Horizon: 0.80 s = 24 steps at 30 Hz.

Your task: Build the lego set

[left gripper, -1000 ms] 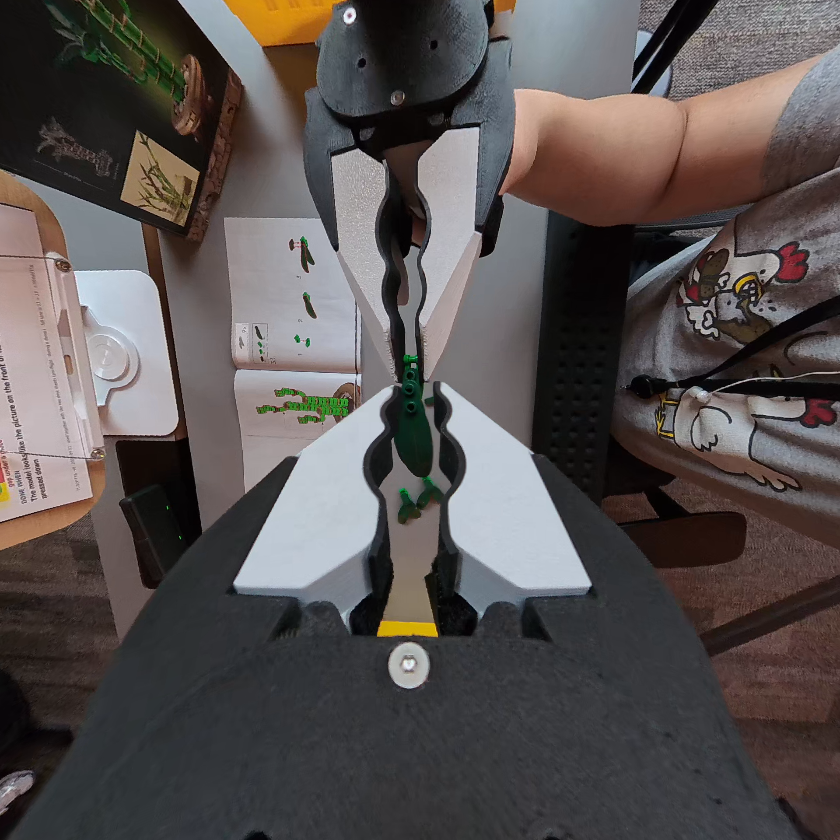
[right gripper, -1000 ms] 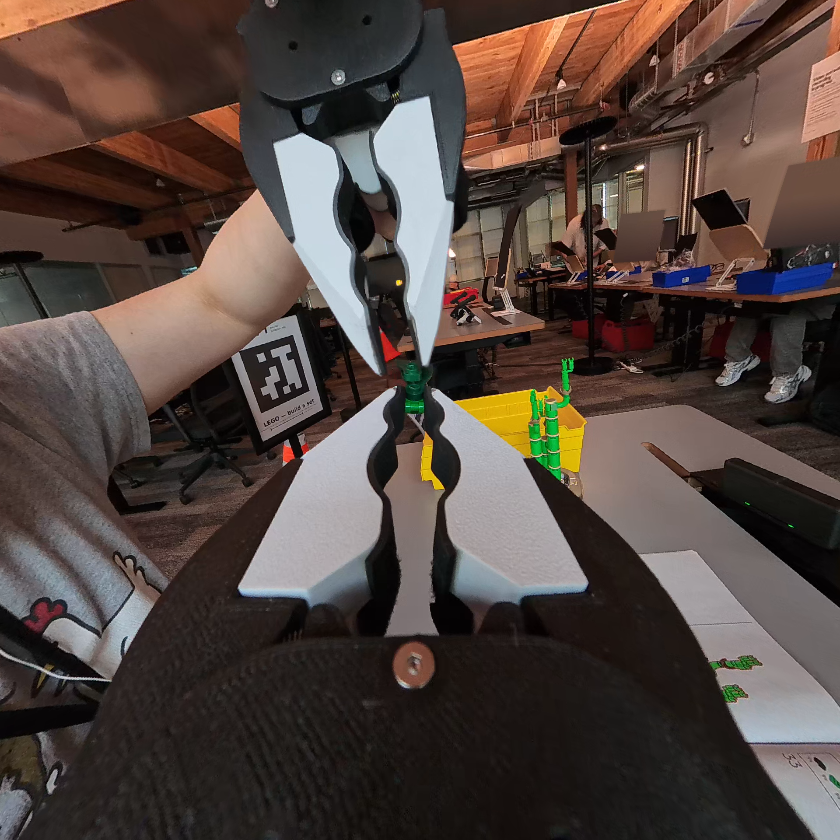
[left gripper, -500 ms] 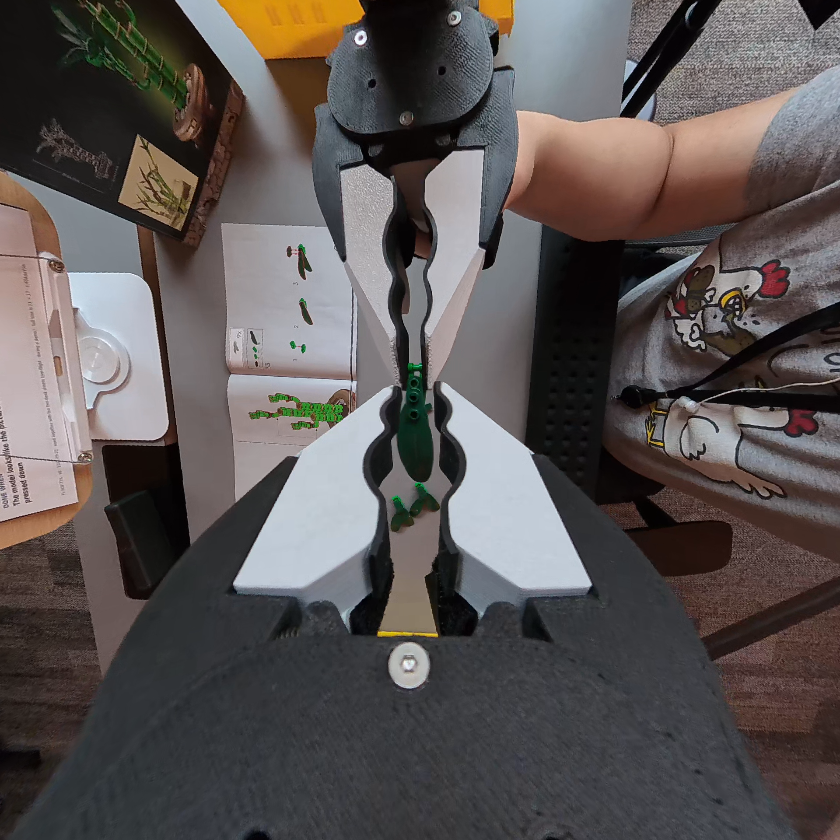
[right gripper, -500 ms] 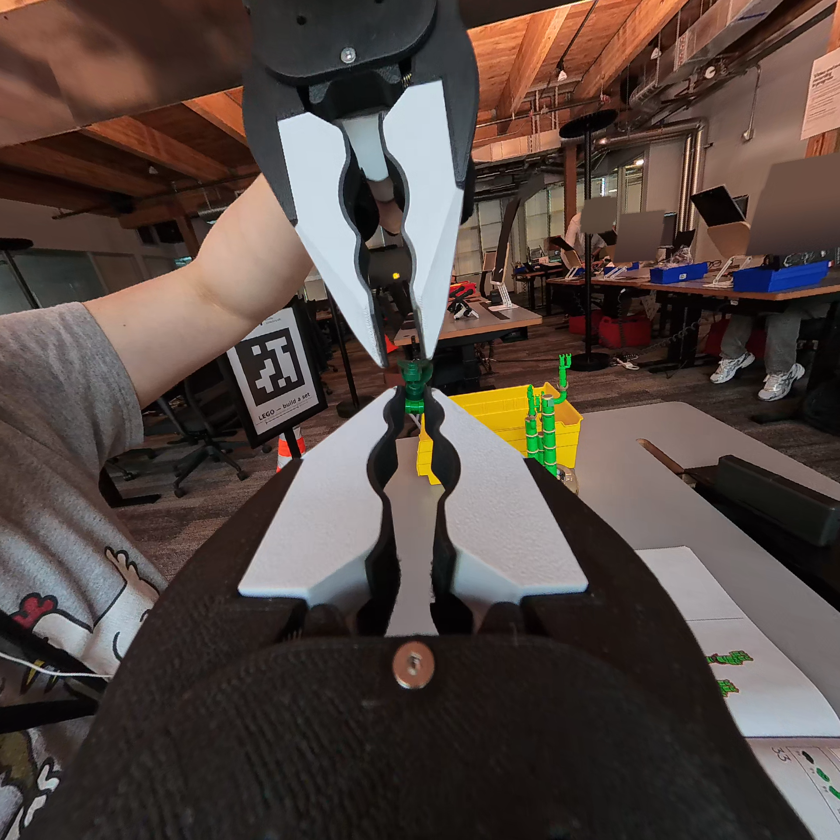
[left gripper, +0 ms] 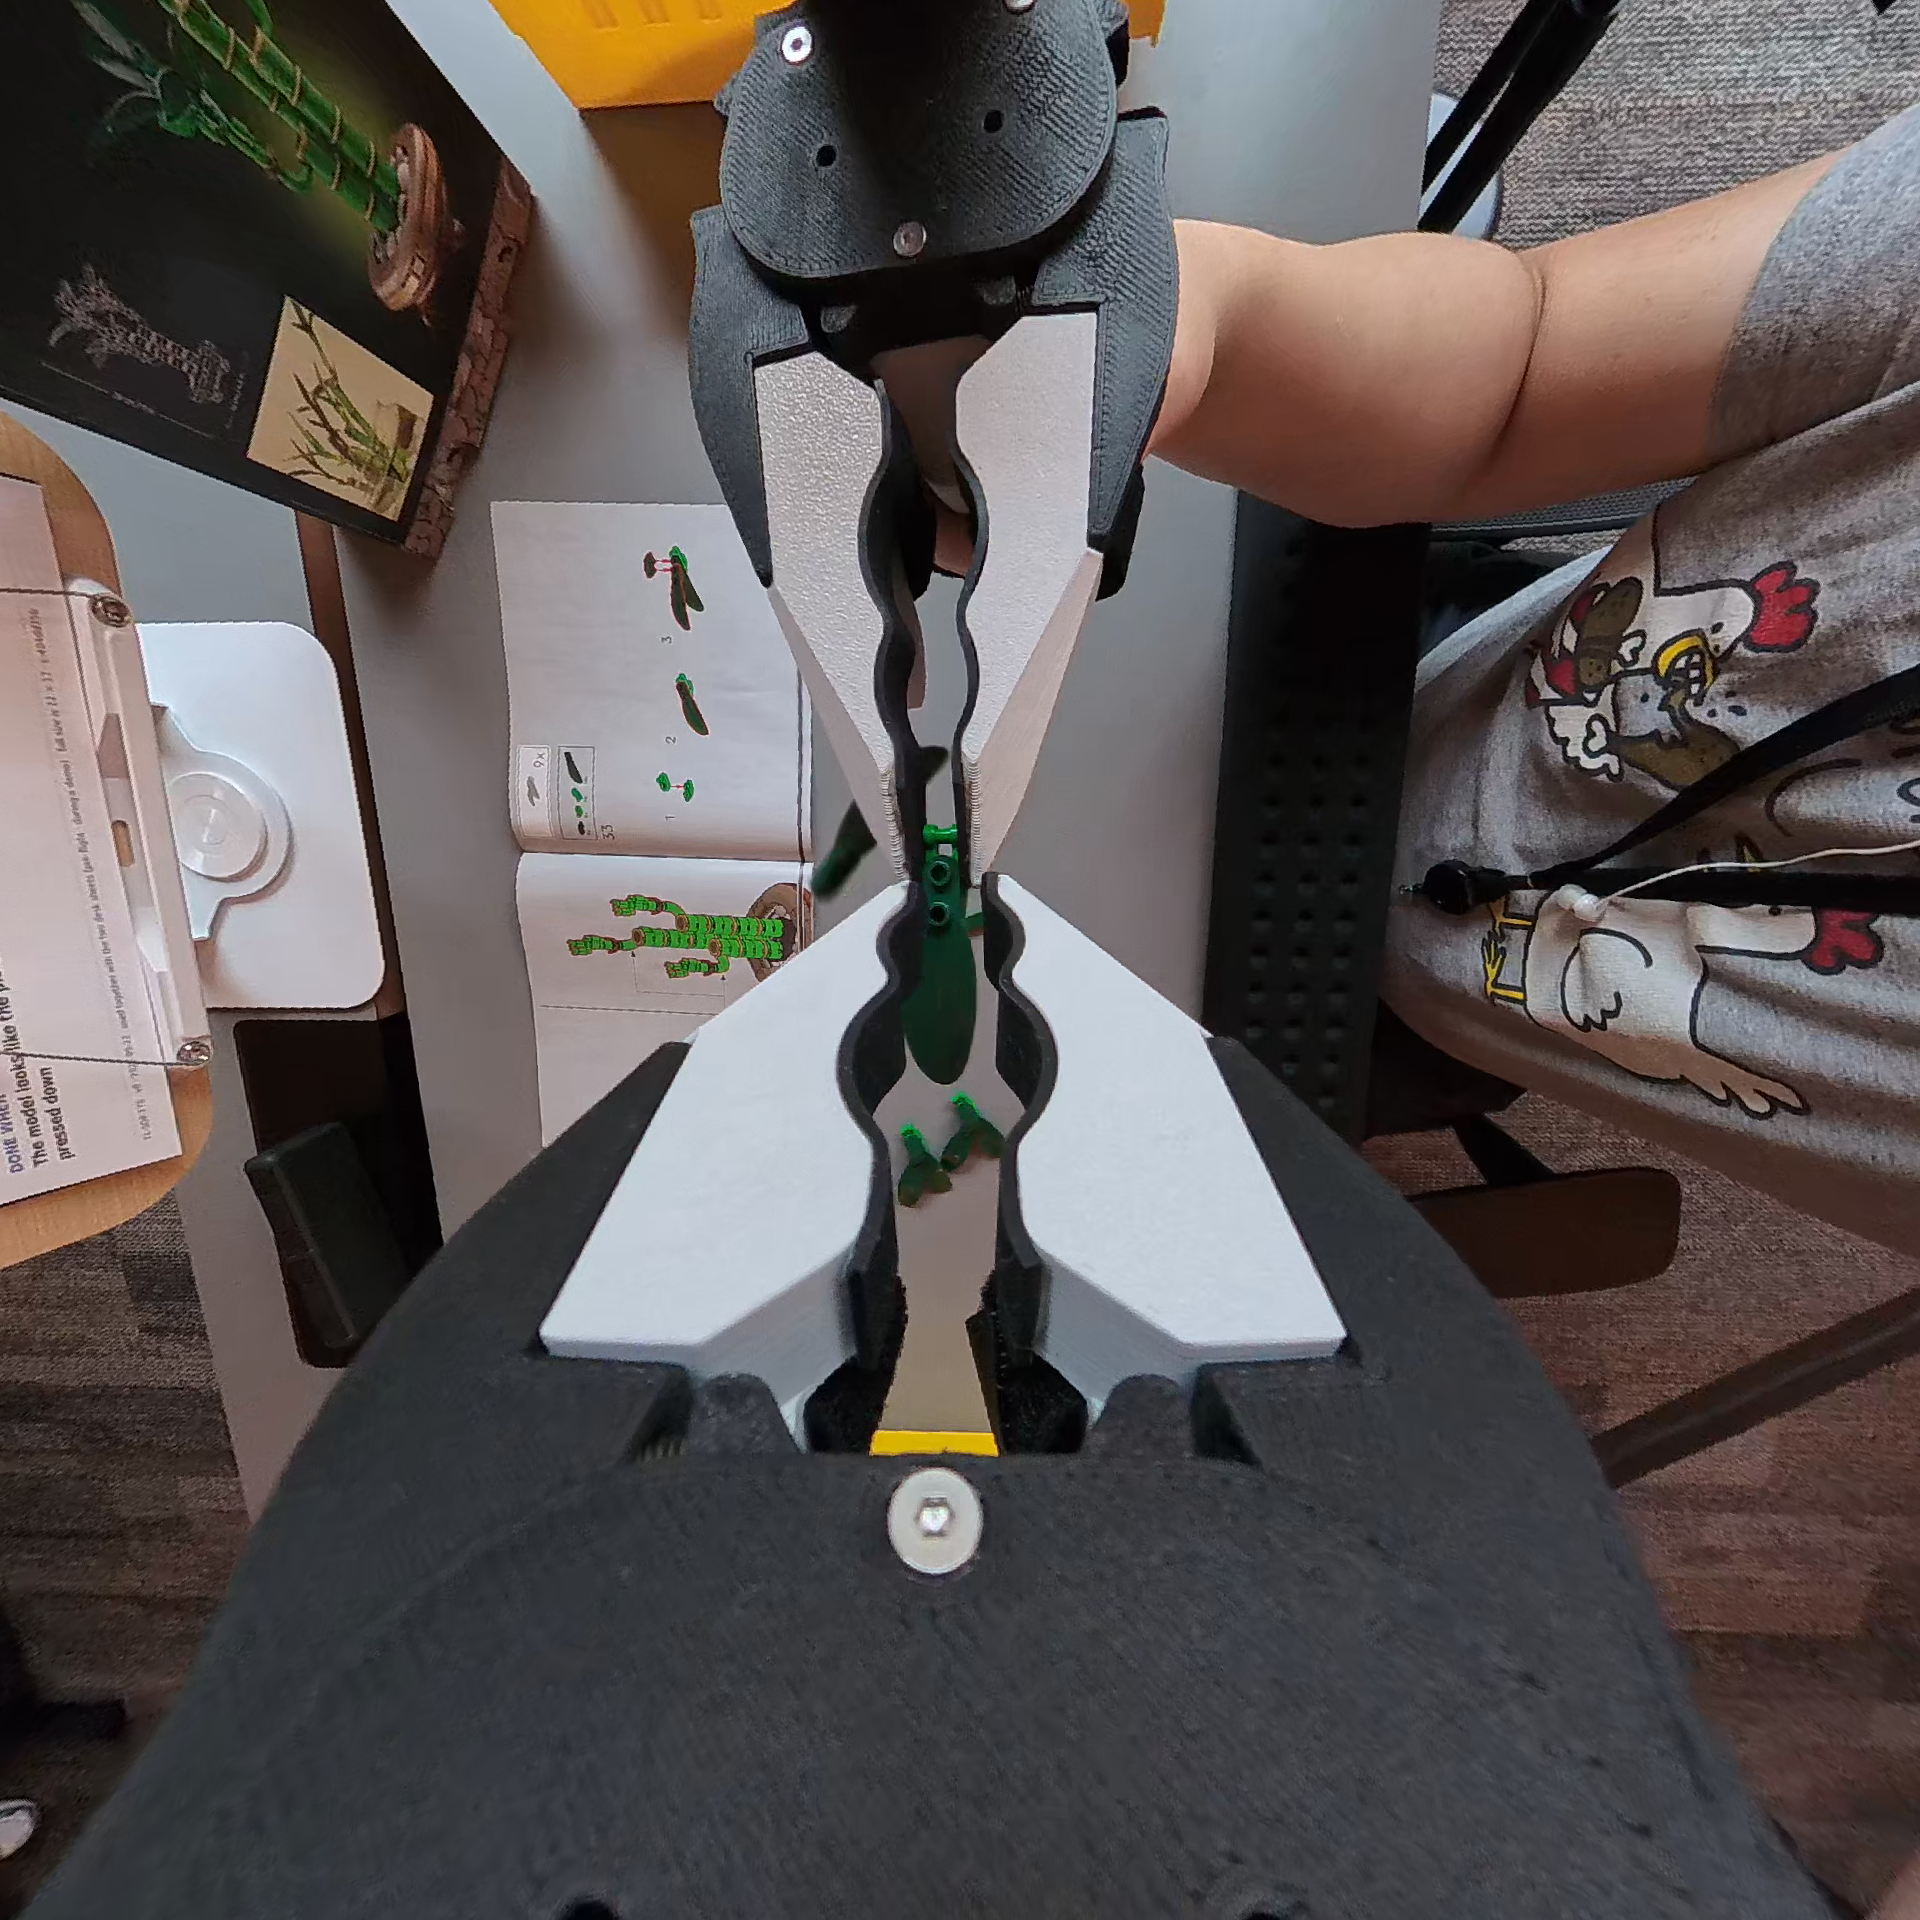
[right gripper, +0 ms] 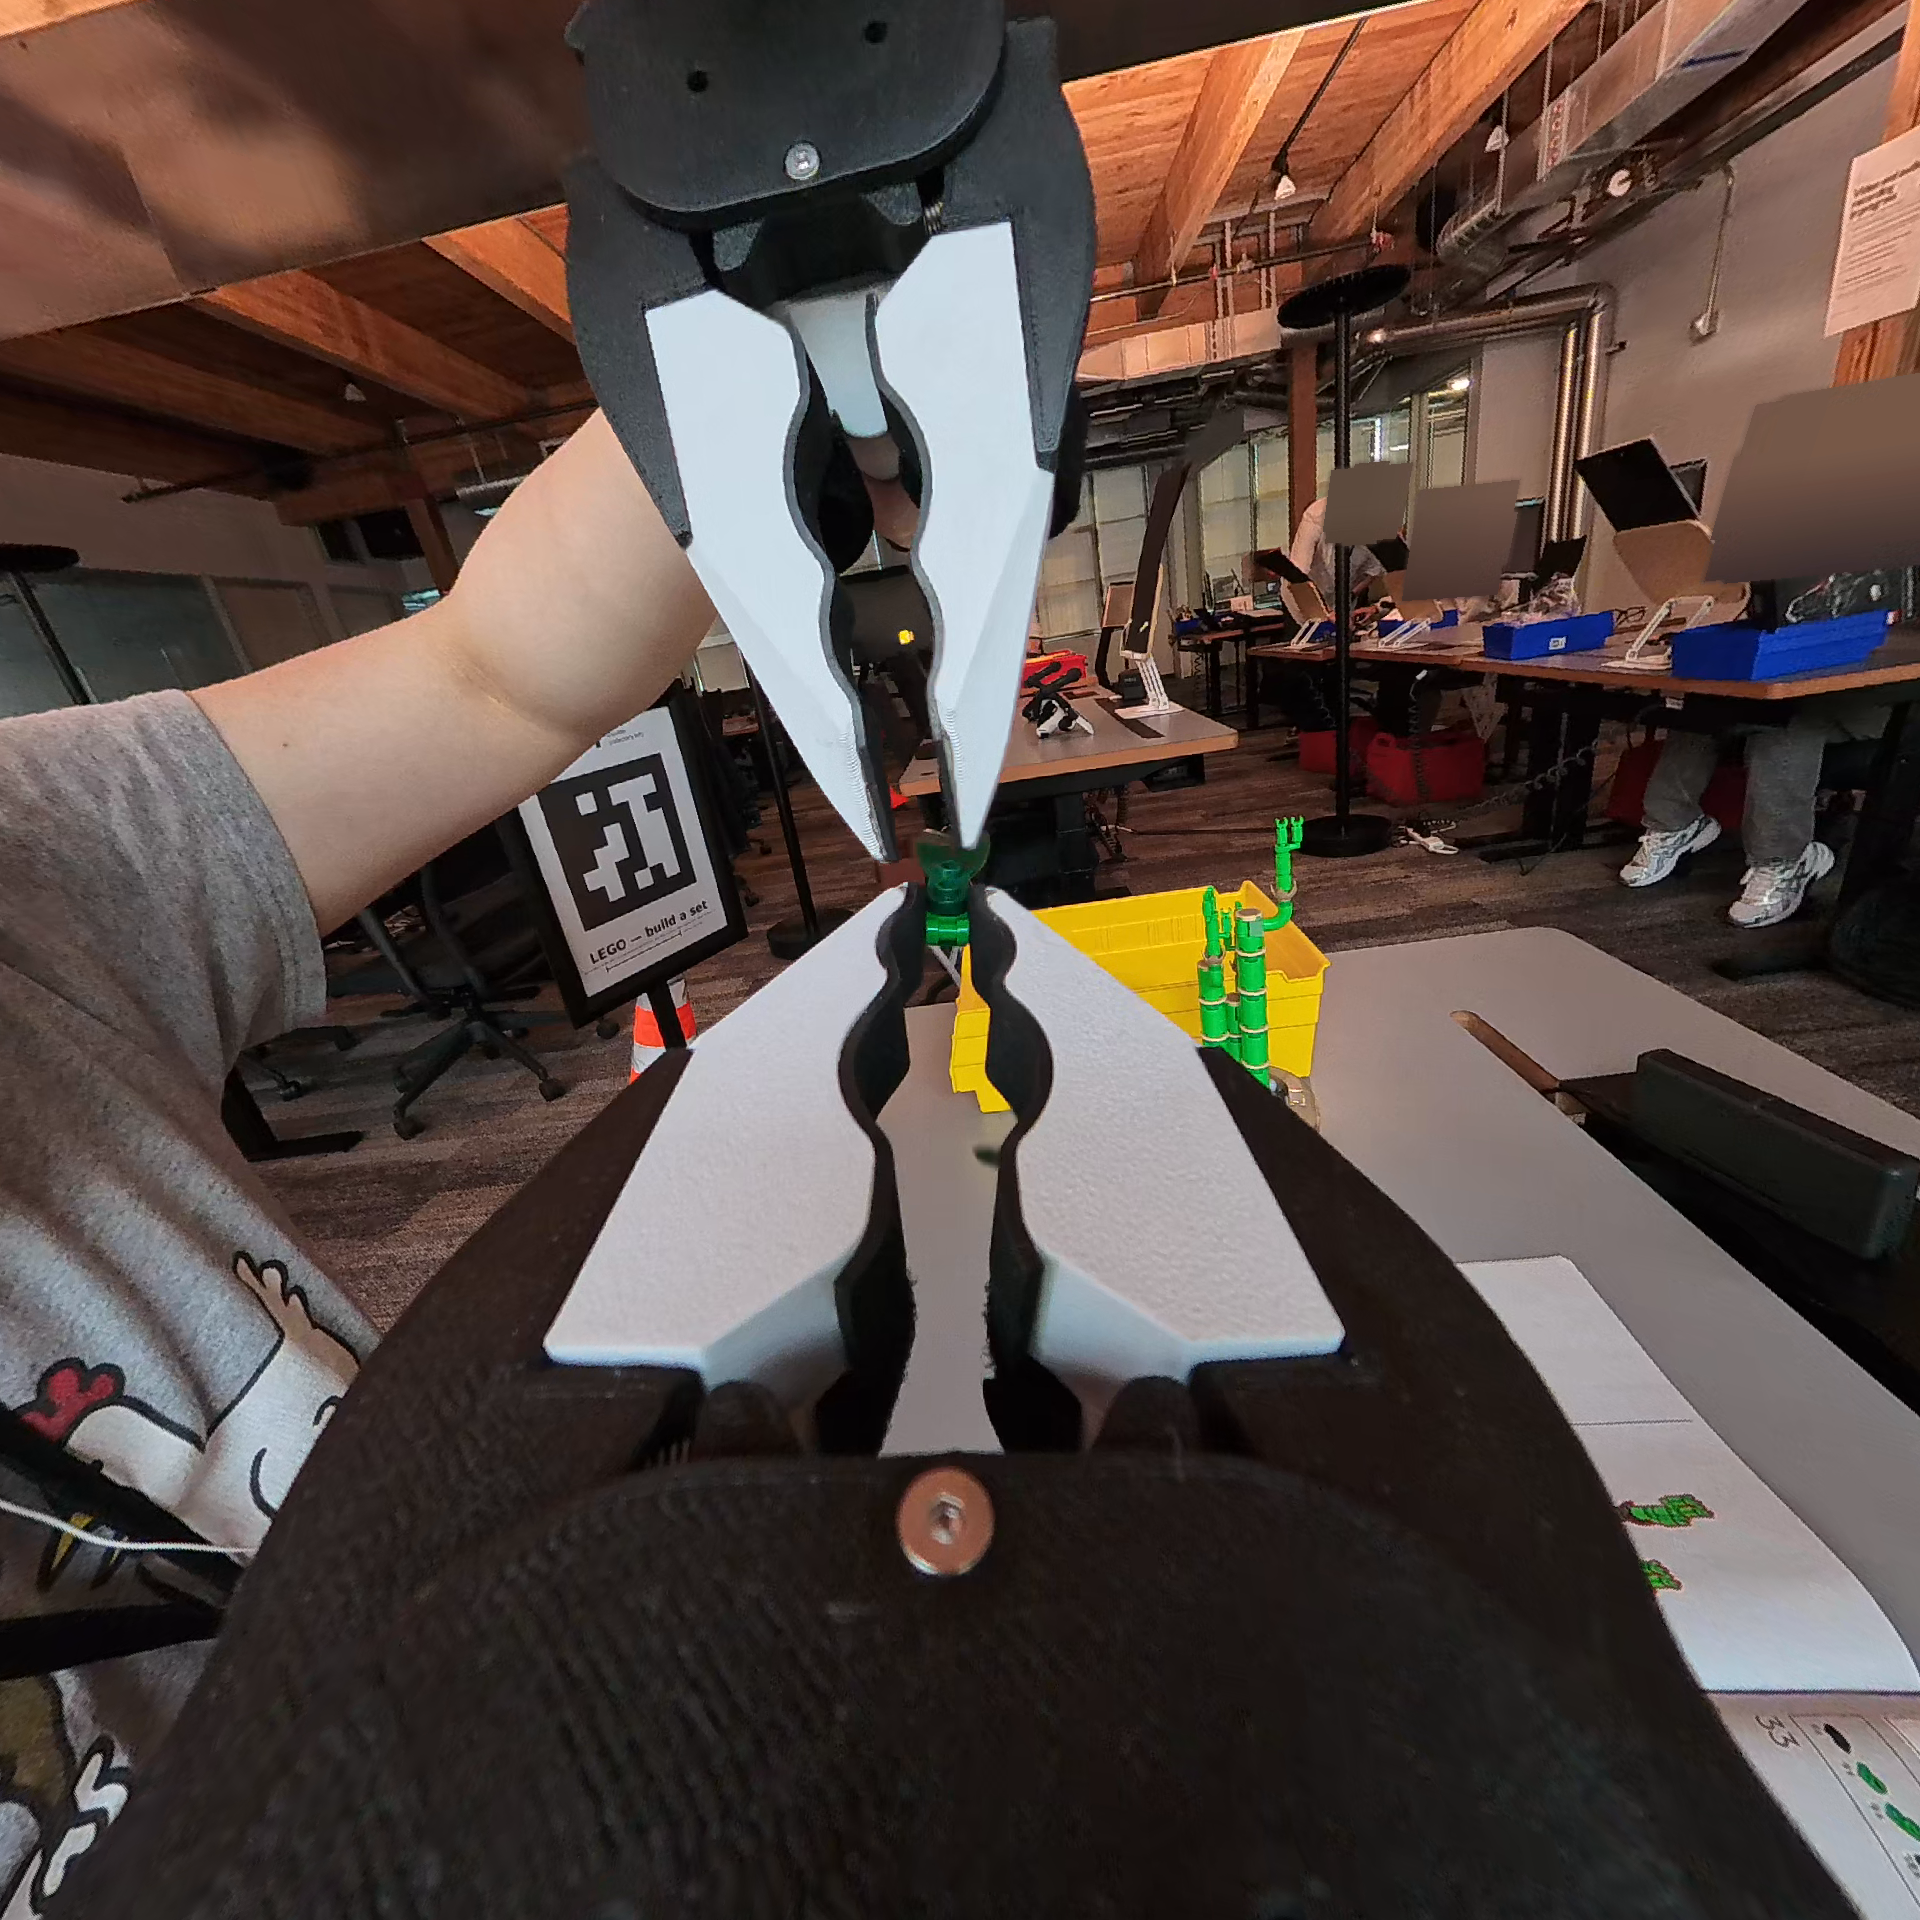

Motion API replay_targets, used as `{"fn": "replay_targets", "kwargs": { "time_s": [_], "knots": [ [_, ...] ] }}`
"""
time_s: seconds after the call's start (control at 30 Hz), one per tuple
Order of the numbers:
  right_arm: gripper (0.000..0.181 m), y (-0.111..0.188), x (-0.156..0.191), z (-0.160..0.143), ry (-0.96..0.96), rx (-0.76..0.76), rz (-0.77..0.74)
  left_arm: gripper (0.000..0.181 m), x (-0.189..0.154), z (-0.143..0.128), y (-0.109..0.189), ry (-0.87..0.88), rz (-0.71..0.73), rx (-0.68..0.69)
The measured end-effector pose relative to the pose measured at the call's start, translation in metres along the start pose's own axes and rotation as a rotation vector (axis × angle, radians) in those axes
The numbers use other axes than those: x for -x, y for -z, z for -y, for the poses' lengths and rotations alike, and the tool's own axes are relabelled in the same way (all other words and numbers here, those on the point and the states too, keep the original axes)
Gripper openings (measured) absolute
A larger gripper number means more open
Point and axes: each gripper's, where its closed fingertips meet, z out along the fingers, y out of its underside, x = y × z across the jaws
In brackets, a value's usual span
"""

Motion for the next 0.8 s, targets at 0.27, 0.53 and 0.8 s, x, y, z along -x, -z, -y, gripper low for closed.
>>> {"fn": "replay_targets", "kwargs": {
  "time_s": [0.27, 0.53, 0.8],
  "knots": [
    [0.006, 0.012, -0.012, -0.007, 0.006, 0.061, -0.052, 0.008, 0.0, 0.0, 0.005, 0.001, 0.01, -0.023],
    [0.006, 0.036, -0.033, -0.046, 0.046, 0.311, -0.148, 0.012, 0.008, -0.015, -0.006, 0.065, 0.096, -0.163],
    [0.006, 0.071, -0.044, -0.1, 0.114, 0.55, -0.131, 0.017, -0.015, -0.046, -0.091, 0.27, 0.095, -0.805]
  ]
}}
